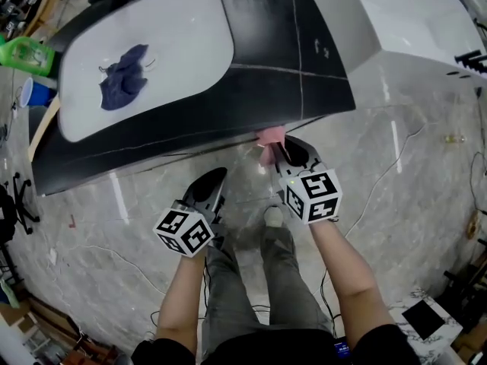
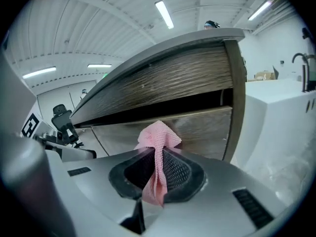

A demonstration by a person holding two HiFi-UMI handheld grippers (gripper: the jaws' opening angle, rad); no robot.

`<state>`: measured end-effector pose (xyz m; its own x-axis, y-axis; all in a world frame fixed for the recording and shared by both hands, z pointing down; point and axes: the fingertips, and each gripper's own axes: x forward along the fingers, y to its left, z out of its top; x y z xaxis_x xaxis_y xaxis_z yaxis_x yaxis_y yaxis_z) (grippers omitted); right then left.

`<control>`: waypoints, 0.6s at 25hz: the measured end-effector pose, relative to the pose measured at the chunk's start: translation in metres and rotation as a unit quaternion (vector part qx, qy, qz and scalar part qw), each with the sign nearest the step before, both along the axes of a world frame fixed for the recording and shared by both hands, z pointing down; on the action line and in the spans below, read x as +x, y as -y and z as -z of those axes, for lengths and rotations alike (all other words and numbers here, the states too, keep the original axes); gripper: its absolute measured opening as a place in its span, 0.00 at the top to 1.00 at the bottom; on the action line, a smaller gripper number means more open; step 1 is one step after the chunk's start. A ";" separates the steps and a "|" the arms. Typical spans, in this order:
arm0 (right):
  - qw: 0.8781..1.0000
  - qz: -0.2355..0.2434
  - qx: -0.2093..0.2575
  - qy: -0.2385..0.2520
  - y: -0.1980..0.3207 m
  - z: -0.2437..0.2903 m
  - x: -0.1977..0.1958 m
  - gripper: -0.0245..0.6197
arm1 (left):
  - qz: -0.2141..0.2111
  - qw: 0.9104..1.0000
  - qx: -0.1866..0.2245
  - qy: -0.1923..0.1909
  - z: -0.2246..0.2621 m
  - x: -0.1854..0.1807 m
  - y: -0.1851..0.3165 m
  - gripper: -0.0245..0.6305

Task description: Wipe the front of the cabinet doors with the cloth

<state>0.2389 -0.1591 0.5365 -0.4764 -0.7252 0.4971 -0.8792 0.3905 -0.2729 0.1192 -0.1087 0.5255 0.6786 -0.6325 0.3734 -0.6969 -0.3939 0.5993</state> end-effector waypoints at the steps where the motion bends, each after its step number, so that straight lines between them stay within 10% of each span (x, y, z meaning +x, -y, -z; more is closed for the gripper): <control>1: 1.000 -0.004 0.000 0.000 0.000 -0.001 0.007 0.88 | -0.002 1.000 0.001 -0.002 0.000 0.006 0.002 0.95; 15: 1.000 -0.016 -0.011 -0.003 -0.014 -0.012 0.040 0.88 | 0.001 1.000 0.012 -0.025 0.003 0.049 0.007 0.95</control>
<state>0.2793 -0.1448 0.5490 -0.4500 -0.7288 0.5160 -0.8928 0.3554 -0.2767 0.1682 -0.1152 0.5228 0.6957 -0.6413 0.3238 -0.6662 -0.4073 0.6247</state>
